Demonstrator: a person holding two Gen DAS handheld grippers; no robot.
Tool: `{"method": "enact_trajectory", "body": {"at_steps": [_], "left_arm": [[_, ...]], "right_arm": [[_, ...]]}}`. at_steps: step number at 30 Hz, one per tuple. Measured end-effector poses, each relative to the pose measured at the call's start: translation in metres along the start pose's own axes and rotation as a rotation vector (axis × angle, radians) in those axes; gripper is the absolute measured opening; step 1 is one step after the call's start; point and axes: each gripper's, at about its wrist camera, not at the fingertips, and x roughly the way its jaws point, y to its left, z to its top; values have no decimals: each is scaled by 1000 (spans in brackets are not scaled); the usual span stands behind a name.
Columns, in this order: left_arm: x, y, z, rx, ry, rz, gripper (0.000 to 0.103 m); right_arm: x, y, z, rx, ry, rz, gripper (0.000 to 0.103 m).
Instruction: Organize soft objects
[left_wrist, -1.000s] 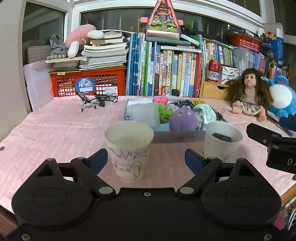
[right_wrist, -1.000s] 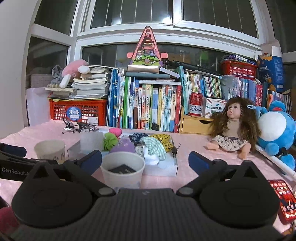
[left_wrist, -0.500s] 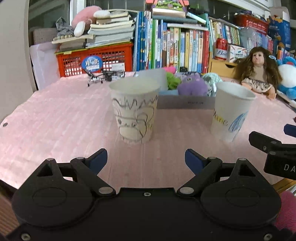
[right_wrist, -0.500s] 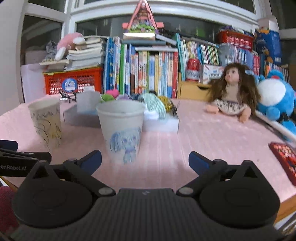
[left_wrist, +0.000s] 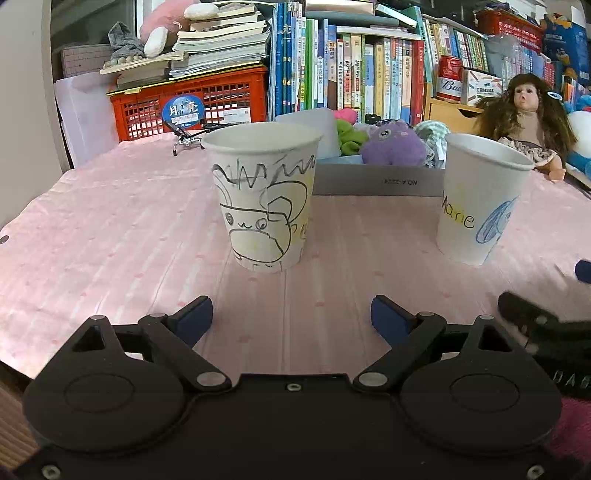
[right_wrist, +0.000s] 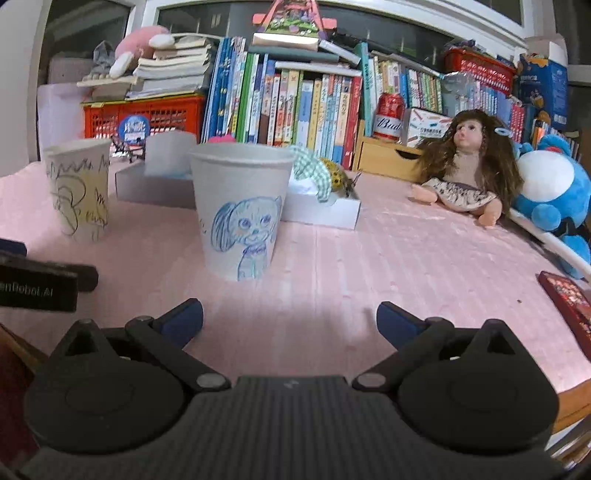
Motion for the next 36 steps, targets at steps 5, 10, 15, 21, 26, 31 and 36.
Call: {"method": "enact_trajectory", "body": {"at_steps": [5,10,15,21,26,31,36], "left_arm": [[3,1,1,-4,2,2,97],[6,3,2,-18,7,-2,100],[8,6,2,-18,5,-8,102],[9,9,2,-13,2,-27,103],[8,8,1,-13,4,-24,103],[9,8,2,-13,7,-22,103],[9,8,2,-15,7,-21,103]], "right_arm": [[4,-2,-1,20,10,12,103],[8,-3,-2,41,15,21,103],[11,-6,-2,74,20,33,103],[12,-8,-3,78,15,37,103],[12,-7,-3,78,15,39,103],[12,-7,-2,78,20,44,103],[12,-7,-1,78,25,46,103]]}}
